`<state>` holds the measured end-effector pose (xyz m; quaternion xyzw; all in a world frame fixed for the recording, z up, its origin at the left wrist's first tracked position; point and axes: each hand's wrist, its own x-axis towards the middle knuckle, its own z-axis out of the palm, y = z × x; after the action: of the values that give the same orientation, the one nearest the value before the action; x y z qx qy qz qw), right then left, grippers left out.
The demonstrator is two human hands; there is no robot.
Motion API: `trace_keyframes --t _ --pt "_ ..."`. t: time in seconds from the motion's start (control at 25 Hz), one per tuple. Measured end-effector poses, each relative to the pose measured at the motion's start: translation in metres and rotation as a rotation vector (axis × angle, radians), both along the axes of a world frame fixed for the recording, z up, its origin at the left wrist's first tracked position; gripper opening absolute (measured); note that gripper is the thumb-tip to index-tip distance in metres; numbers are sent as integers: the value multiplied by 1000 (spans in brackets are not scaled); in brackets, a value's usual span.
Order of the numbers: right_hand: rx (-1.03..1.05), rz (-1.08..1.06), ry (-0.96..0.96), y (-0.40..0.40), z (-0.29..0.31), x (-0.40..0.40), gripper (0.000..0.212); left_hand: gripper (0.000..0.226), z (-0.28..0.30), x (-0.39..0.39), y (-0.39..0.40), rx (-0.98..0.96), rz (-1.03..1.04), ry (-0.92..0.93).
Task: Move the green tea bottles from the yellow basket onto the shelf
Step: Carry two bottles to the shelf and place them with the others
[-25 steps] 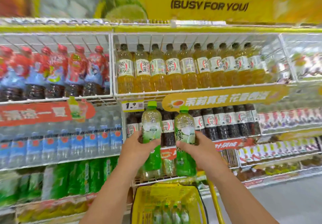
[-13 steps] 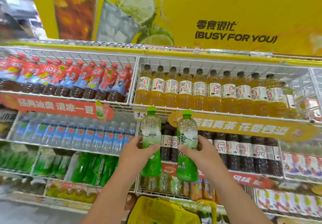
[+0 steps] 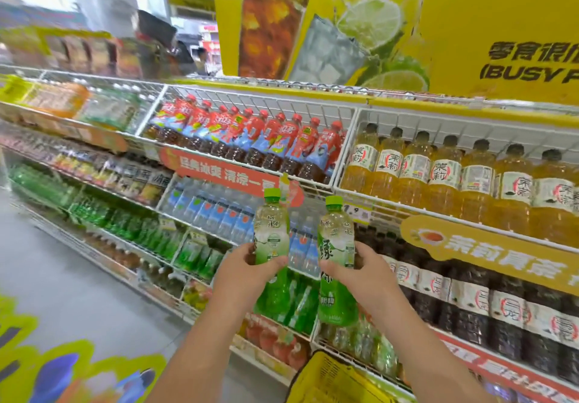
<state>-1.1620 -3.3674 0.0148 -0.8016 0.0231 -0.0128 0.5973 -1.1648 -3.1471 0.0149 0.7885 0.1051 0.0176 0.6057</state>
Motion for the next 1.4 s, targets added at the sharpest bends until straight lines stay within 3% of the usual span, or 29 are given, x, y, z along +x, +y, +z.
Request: trace_keyframes --t 0.08,0.16,0.28,0.64,0.8,1.0,1.4 --pt "34 63 14 41 3 8 72 60 -2 2 42 16 48 3" --pt "37 111 20 86 -1 19 67 73 -7 6 87 17 92 -1" --pt "70 144 27 174 -7 37 59 48 -14 12 174 -2 159 -18" --pt "106 250 47 452 -4 78 32 23 -3 32 444 84 294 -24" --pt "66 287 39 540 -1 117 39 27 -1 60 532 102 366 -43" --pt "53 324 28 635 -5 205 29 36 -12 120 614 93 429 -59" --pt "94 395 65 771 3 353 35 21 -22 257 753 67 502 4"
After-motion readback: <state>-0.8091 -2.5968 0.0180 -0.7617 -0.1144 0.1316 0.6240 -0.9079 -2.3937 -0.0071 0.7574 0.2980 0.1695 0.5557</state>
